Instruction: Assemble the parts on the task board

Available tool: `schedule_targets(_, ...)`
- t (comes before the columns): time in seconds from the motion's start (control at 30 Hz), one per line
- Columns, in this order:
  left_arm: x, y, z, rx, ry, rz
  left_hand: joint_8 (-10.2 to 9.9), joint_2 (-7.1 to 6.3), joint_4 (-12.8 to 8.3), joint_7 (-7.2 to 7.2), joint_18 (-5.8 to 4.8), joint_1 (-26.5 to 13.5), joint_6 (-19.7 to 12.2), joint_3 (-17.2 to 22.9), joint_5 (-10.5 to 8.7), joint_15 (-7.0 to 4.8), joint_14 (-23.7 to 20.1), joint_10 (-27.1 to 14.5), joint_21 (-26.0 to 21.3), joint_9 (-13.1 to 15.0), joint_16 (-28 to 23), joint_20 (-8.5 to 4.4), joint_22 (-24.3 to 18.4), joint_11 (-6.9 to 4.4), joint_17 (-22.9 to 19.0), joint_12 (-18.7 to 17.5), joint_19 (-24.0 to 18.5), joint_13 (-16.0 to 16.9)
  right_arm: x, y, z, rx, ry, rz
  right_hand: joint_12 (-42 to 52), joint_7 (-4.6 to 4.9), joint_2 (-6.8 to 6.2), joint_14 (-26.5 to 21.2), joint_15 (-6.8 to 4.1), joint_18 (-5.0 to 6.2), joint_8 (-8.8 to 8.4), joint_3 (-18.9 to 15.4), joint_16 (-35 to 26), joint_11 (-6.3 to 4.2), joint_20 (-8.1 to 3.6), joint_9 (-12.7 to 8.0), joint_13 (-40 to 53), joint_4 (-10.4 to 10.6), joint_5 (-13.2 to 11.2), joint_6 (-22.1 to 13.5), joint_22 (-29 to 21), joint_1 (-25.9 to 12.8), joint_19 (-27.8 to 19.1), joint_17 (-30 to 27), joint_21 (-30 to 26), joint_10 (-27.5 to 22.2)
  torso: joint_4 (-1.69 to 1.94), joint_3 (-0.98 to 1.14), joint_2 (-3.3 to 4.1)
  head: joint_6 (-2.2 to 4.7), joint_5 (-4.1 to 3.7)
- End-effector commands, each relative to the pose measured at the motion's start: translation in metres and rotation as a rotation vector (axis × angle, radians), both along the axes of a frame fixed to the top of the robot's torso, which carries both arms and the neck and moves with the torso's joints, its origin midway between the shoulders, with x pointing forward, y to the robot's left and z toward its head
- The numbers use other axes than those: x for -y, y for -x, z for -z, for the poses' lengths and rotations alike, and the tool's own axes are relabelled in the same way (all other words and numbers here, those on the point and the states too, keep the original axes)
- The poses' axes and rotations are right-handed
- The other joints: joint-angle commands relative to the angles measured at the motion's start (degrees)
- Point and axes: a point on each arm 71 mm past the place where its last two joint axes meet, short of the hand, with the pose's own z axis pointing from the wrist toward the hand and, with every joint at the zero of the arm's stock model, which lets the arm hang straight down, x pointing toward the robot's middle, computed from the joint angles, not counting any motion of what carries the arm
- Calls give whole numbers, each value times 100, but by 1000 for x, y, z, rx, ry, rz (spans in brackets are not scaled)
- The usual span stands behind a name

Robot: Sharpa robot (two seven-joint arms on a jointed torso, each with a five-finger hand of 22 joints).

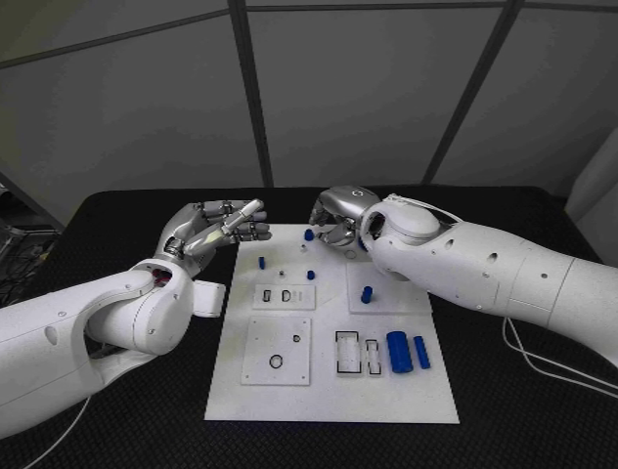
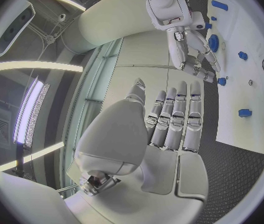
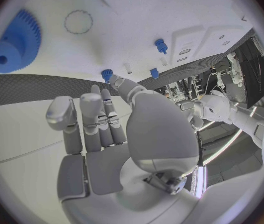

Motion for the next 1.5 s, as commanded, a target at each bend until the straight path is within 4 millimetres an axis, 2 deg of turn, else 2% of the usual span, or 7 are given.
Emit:
schedule_targets(0.03, -1, -1, -2, 11, 0, 9, -33, 30, -33, 42, 34, 32, -2, 6, -18, 16, 14, 4, -18, -8, -34, 12, -7, 43, 7, -28, 34, -6, 9, 6, -7, 31, -55, 2, 0, 5, -66, -41, 12, 109, -4, -61, -28, -7, 5, -4, 12, 3, -22, -59, -3, -9, -26, -15, -32, -4, -23, 10, -6, 20, -4)
schedule_targets(0.27, -4, -2, -1, 11, -3, 3, -43, 35, -47, 42, 35, 37, 2, 1, -19, 17, 18, 9, -27, -7, -50, 14, -15, 44, 12, -39, 37, -4, 50, 19, -13, -22, -123, 58, 229, -14, -42, 34, -54, 63, 55, -77, 131, -105, -35, 39, 138, 60, 27, 81, 244, 6, 167, 189, 87, 576, -75, 29, -33, 72, -7)
schedule_targets(0.47, -6, -3, 0, 11, -6, -3, -44, 35, -48, 41, 35, 38, 2, 0, -20, 17, 18, 10, -27, -7, -51, 14, -15, 44, 13, -39, 38, -4, 88, 25, -14, -125, -165, 143, 1054, -131, -328, 234, -245, -48, 36, -445, 712, -342, -197, 30, 668, 118, 208, -36, 791, -68, 570, 1024, 365, 1798, -130, 53, -59, 107, -32)
schedule_targets(0.6, -6, -4, 0, 11, -5, -2, -44, 35, -50, 40, 35, 39, 3, 0, -20, 16, 19, 11, -28, -7, -52, 14, -16, 43, 13, -39, 38, -4, 109, 24, -13, -179, -170, 201, 3611, -163, -277, 413, -258, -141, 165, -1152, 1741, -382, -303, 78, 3279, 340, 511, -196, 1296, 100, 915, 2602, 622, 1493, -131, 56, -64, 119, -69)
schedule_targets(0.7, -5, -4, 0, 10, -4, 0, -44, 35, -52, 38, 36, 41, 5, 0, -20, 16, 20, 14, -29, -6, -53, 14, -17, 42, 14, -40, 39, -3, 118, 23, -11, -205, -161, 229, 5346, -143, -149, 446, -201, -203, 251, -1481, 2054, -333, -217, 106, 5061, 556, 572, -354, 1500, 234, 1046, 3113, 719, 1380, -119, 47, -62, 118, -93)
schedule_targets(0.9, -4, -4, 0, 10, -2, 4, -44, 35, -52, 38, 36, 41, 5, 0, -20, 16, 20, 14, -29, -6, -53, 14, -17, 42, 14, -40, 39, -3, 122, 17, -7, -242, -140, 256, 6474, -51, -93, 490, -148, -235, 363, -1756, 2276, -250, -146, 132, 6269, 808, 576, -570, 1714, 406, 1173, 3529, 816, 1555, -111, 45, -48, 113, -107)
schedule_targets(1.5, -3, -4, 1, 9, -1, 8, -44, 35, -52, 38, 36, 41, 5, 0, -20, 16, 20, 14, -29, -6, -53, 14, -17, 42, 14, -40, 39, -3, 103, 7, 0, -271, -83, 240, 7071, -11, -29, 539, -103, -271, 457, -1900, 2438, -204, -101, 148, 6910, 984, 564, -704, 1903, 536, 1288, 3844, 903, 1784, -120, 41, -51, 43, -76)
